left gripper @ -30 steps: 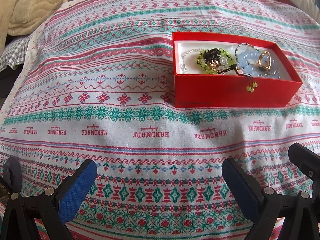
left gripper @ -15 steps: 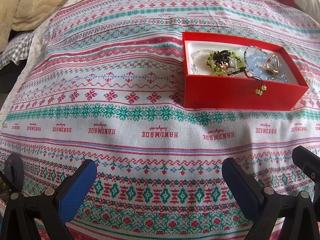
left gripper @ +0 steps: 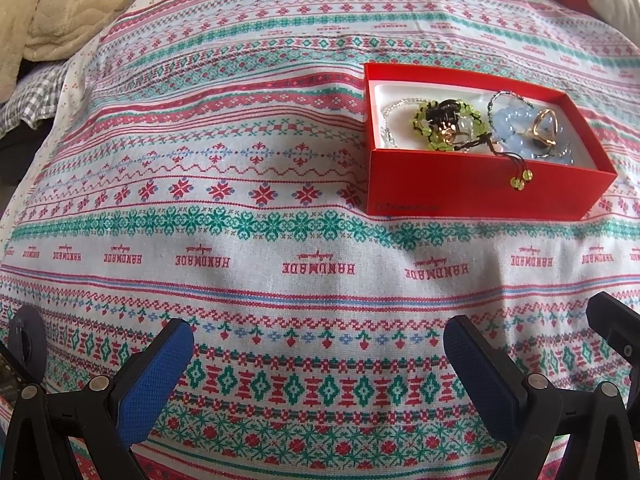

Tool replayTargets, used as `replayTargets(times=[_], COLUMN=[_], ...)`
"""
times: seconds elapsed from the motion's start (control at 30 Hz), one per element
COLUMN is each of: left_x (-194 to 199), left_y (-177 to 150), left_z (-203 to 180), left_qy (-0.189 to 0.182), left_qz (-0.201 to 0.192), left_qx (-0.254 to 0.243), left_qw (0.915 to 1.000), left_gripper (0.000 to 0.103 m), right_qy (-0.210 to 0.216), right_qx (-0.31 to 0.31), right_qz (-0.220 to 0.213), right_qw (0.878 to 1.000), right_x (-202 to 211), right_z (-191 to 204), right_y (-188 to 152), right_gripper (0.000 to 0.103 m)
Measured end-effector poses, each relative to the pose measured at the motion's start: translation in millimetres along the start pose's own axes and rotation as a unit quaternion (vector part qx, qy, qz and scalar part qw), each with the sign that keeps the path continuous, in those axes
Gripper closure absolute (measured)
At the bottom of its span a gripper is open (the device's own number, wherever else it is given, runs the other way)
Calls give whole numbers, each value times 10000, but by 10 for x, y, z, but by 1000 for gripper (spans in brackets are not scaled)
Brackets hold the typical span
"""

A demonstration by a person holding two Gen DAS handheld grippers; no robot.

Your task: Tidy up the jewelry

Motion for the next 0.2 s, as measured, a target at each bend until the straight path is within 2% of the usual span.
replayTargets(times=[0.2], left_x=[-26], left_y=[-43], left_z=[11], left_qy=[-65], left_qz=[-22], left_qx=[39], left_qw=[10000], left_gripper=[0], right_qy=[-55], right_qx=[-41], right_qz=[-21], right_qw=[10000], right_x=[-15], right_z=[-18], right_y=[-27], right_gripper=[0])
Point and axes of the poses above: each gripper's, at about its wrist camera, not at the fingertips, and x roughly against the way its jaws point, z to its left, y to its top, the point moved 5 cm from there along -x, roughly the way its jaws point, and after that the axes turned 12 degrees about -y, right-handed, at the moved point
